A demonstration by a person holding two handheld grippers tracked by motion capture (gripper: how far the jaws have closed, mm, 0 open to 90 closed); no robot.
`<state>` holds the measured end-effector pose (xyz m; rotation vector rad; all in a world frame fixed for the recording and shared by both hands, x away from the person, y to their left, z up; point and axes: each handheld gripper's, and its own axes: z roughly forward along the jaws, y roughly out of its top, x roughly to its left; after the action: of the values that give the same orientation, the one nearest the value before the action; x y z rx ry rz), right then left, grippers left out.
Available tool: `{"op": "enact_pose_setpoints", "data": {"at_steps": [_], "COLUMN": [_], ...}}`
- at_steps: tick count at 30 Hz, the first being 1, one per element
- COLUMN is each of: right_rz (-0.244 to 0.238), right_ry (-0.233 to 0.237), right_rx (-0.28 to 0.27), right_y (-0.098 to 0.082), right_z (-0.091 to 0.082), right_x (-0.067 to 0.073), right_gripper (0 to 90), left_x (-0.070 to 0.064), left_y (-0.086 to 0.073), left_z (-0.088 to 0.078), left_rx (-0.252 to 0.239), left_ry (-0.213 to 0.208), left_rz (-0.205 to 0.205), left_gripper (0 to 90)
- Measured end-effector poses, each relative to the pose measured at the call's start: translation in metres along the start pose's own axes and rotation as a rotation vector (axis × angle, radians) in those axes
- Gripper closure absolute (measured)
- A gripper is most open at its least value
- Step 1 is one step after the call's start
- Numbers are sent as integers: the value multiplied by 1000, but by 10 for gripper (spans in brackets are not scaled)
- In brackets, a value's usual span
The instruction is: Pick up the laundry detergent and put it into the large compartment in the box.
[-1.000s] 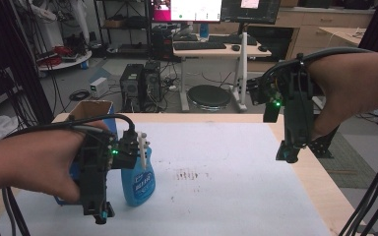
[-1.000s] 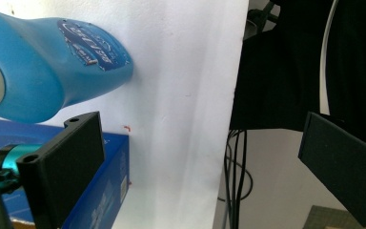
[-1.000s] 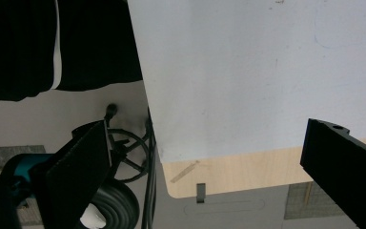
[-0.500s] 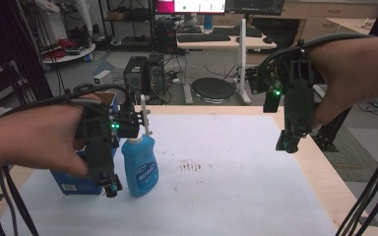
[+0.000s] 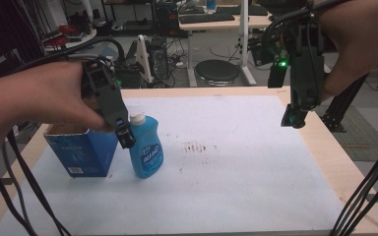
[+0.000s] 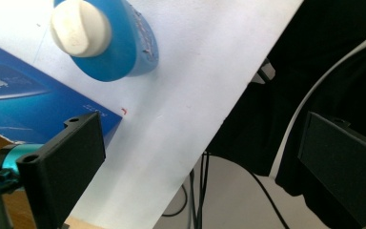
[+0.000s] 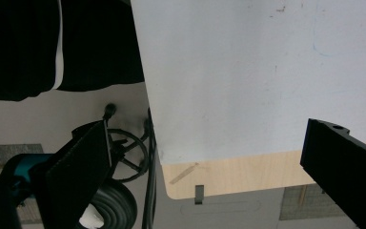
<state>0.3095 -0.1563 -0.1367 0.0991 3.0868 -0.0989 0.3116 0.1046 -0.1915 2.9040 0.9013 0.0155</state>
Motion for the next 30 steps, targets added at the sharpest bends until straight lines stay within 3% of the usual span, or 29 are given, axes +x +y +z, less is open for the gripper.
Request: {"op": "enact_pose_setpoints", "data": {"at_steps": [3, 7, 11, 16, 20, 30], "right_rz": [2, -1, 3, 2, 2, 3], "right_ry": [1, -1, -1, -1, 2, 0], "right_rx": [3, 2, 1, 3, 4, 0], "right_y": [0, 0, 0, 1, 1, 0], "right_z": [-1, -2, -1, -1, 1, 1], "right_x": [1, 1, 1, 0, 0, -1], "right_gripper": [20, 20, 20, 20, 20, 20], "left_x": [5, 15, 23, 31, 36, 40], "left_y": [2, 6, 10, 17, 22, 35], "left_z": [0, -1, 4, 10, 15, 34], "left_rx": [5, -27, -25, -30, -34, -21], "left_ry": [4, -37, -50, -15, -18, -23], "left_rz": [-32, -57, -85, -137, -176, -207], "left_gripper": [17, 17, 17, 17, 17, 17]}}
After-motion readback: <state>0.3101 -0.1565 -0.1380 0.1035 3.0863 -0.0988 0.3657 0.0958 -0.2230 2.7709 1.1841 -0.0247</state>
